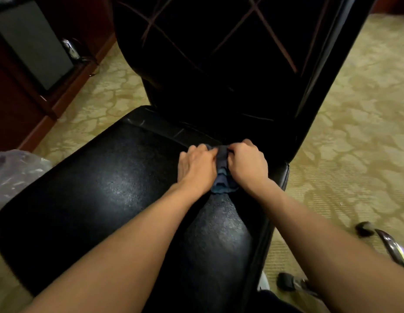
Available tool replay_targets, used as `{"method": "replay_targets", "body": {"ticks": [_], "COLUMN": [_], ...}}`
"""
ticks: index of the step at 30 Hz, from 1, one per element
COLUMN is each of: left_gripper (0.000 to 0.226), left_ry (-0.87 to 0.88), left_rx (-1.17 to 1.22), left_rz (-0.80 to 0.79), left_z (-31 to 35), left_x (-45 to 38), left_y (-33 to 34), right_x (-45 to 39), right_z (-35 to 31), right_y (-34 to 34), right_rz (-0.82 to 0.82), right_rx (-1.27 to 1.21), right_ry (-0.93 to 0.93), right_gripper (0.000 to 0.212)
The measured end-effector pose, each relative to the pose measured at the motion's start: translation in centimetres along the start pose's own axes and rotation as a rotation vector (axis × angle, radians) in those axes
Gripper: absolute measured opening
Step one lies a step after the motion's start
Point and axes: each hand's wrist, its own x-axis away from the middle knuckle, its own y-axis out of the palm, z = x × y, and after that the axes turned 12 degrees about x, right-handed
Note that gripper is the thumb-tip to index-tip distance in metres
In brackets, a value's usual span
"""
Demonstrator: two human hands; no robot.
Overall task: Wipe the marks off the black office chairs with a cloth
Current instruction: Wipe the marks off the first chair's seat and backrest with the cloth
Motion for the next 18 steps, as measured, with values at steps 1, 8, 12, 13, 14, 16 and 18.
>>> {"method": "replay_targets", "body": {"ticks": [1,8,12,13,14,16,18], "left_gripper": [0.038,0.037,0.033,0.032,0.033,0.035,0.040], "left_ry": [-0.006,-0.081,-0.064,-0.069,-0.072,-0.079,-0.069], "left_rx": [-0.030,-0.115,-0.120,-0.110,-0.100,-0.079,-0.044], "left_rz": [0.003,0.001,-0.003,0.004,0.008,0.003,0.000], "left_z": [-0.4,-4.0,-4.8,-5.0,-5.2,-5.6,-6.0], "left_x": [-1.6,-8.7,-7.4,-6.6,-5.7,-3.3,-0.7], "left_y": [-0.2,-0.8,-1.8,-2.0,-2.2,-2.6,-2.7], "right_x": [-1.5,-8.2,-7.1,-6.3,-5.4,-3.2,-1.2], "right_z": [-0.4,-3.8,-5.1,-5.5,-5.9,-6.4,-6.6], "right_y": [0.3,2.2,2.6,2.6,2.5,2.3,2.2], "right_rz": [0.008,0.017,0.071,0.075,0.081,0.084,0.084], "right_rx": [0.011,0.123,0.173,0.180,0.191,0.209,0.207], "right_ry": [-0.002,-0.040,-0.103,-0.106,-0.112,-0.144,-0.176], "right_gripper": [0.028,0.030,0.031,0.029,0.028,0.027,0.026]}}
